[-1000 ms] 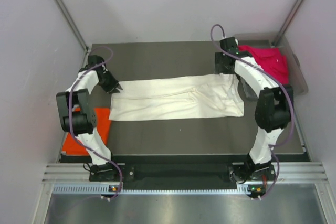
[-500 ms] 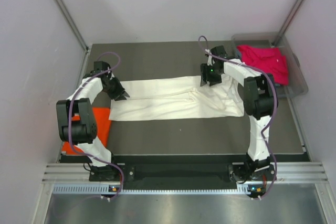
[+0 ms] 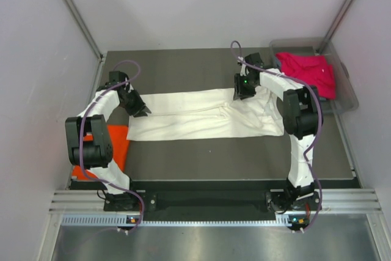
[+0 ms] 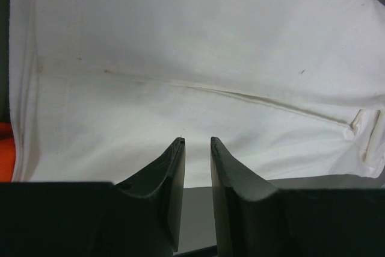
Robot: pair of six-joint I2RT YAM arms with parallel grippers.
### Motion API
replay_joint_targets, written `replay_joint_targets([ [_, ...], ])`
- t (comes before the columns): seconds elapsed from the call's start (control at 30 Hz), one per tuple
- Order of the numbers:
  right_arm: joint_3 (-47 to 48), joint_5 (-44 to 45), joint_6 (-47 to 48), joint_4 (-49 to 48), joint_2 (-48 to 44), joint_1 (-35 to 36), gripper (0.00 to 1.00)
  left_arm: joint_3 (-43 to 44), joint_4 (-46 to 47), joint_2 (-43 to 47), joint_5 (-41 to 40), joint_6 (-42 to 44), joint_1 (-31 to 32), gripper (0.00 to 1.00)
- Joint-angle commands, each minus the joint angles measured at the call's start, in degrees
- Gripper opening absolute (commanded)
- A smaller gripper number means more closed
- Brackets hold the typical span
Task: Fold and stack the t-shirts
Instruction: Fold the tshirt
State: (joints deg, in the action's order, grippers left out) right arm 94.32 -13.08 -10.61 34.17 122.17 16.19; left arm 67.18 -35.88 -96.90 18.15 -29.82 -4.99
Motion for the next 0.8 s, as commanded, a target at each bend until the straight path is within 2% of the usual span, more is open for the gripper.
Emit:
replay_joint_targets([
  [0.0, -0.8, 1.2, -0.5, -0.2, -3.1, 0.8, 0.15, 1.8, -0.4, 1.0, 0.5, 1.2, -0.2, 0.29],
  [0.03, -0.8, 1.6, -0.8, 0.3, -3.7, 0.9, 0.02, 1.7, -0.3, 1.0, 0.6, 1.2, -0.2, 0.29],
  [0.07, -0.8, 1.5, -1.0, 0.6, -4.2, 1.1, 0.00, 1.8, -0.4, 1.0, 0.5, 1.3, -0.1, 0.29],
  [0.2, -1.2, 1.6, -1.9, 2.0, -7.5, 3.3, 0.00, 1.5, -0.2, 1.0, 0.5, 1.3, -0.2, 0.29],
  [0.43, -7.6, 2.9, -12.3, 3.6, -14.6, 6.6, 0.00, 0.3, 0.4, 1.6, 0.4, 1.1, -0.2, 0.28],
  [0.63, -12.5, 0.5, -19.2, 3.4, -14.8, 10.1, 0.04, -0.5, -0.2, 2.5, 0.4, 1.7, -0.2, 0.28],
  [0.73, -18.8, 0.3, -25.1, -0.6, -17.4, 13.2, 0.14, -1.0, -0.3, 2.6, 0.3, 2.1, -0.1, 0.28],
  [0.77, -22.1, 0.2, -26.0, -2.4, -18.4, 15.0, 0.20, -1.4, -0.2, 2.6, 0.4, 2.1, -0.2, 0.28],
])
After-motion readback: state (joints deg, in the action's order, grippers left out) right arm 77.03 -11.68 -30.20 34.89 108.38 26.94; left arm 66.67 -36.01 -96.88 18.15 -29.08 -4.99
